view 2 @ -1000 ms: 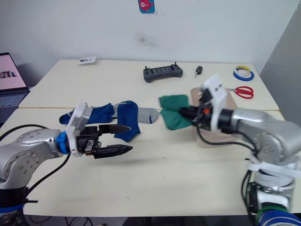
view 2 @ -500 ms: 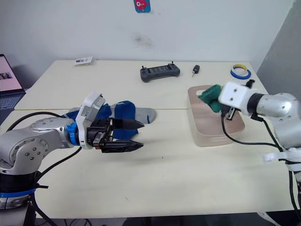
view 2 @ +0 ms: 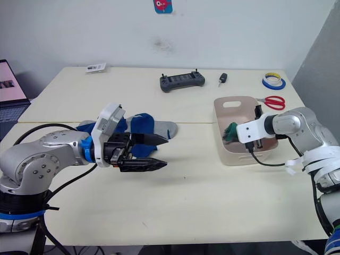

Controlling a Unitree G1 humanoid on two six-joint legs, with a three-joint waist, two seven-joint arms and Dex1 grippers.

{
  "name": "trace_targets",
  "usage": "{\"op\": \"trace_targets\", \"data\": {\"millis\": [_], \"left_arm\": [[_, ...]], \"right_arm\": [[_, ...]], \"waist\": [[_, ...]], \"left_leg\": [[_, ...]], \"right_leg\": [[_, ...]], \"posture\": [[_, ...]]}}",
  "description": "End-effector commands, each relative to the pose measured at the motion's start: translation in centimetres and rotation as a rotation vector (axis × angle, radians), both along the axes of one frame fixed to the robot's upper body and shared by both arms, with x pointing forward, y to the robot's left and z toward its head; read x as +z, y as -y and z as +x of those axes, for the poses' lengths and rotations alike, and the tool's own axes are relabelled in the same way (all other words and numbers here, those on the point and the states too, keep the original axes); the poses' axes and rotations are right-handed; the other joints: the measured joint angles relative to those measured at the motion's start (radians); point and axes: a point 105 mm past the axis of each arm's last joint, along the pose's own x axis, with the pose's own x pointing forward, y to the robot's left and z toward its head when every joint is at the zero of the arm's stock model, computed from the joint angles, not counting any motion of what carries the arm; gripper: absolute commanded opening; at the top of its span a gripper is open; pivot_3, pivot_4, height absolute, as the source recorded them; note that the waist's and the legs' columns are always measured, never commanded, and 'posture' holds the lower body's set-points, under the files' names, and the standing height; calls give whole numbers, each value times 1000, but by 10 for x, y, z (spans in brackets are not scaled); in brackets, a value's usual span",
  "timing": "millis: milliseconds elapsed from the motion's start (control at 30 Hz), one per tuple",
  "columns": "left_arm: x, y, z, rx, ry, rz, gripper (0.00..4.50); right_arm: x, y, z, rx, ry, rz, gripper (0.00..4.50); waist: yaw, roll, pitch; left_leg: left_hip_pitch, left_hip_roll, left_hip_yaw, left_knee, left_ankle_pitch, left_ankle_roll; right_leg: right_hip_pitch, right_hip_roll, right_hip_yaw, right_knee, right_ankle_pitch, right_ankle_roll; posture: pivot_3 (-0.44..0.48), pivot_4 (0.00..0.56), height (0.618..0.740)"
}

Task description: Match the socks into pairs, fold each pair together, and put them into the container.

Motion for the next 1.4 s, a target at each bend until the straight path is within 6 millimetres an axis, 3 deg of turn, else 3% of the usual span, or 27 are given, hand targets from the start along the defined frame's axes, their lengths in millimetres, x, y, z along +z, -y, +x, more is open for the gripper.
{"op": "trace_targets", "data": {"millis": [33, 233, 367, 567, 733, 967, 1167, 1400], "left_arm": [[9, 4, 0, -5, 73, 2, 4500], [8, 3, 2, 2, 82, 9, 4500], [8, 4, 3, 3, 87, 9, 4500], [6, 5, 4, 2, 93, 12, 4500], [6, 7, 3, -7, 98, 8, 4500], [4, 8, 1, -26, 97, 7, 4500], [2, 9, 1, -31, 97, 11, 4500], [-1, 6, 2, -19, 104, 20, 4500]], "right_arm": [[16, -5, -1, 24, -22, 15, 997], [31, -10, -9, 13, -125, 57, 3060], [40, 1, -13, -18, -153, 16, 4476], [50, 11, -25, -36, -190, -17, 4476], [62, 3, -32, -67, -227, 103, 4476], [45, 8, -19, -173, -225, 137, 4476], [12, 10, -17, -211, -325, 100, 2529], [-3, 8, -6, -233, -350, 100, 35]], "waist": [[0, 0, 0], [0, 0, 0], [2, 0, 0], [10, 0, 0], [10, 0, 0], [14, 0, 0], [14, 0, 0], [13, 0, 0]], "left_leg": [[0, 0, 0, 0, 0, 0], [0, 0, 0, 0, 0, 0], [0, 0, -1, 0, 0, 0], [0, 0, -1, 0, 0, 0], [0, 0, -1, 0, 0, 0], [0, 0, -1, 1, 0, 0], [0, 0, 0, 1, 0, 0], [0, 0, 0, 2, 0, 0]], "right_leg": [[0, 0, 0, 0, 0, 0], [0, 0, 0, 1, 0, 0], [0, 0, -1, 1, 0, 0], [0, 0, 0, 0, 0, 0], [0, 0, -1, 1, 0, 0], [0, 0, 0, 1, 0, 0], [0, 0, 0, 1, 0, 0], [0, 0, 0, 1, 0, 0]], "posture": [[0, 150, 740], [0, 150, 740], [0, 150, 740], [0, 150, 740], [0, 150, 740], [0, 150, 740], [0, 150, 740], [0, 150, 740]]}}
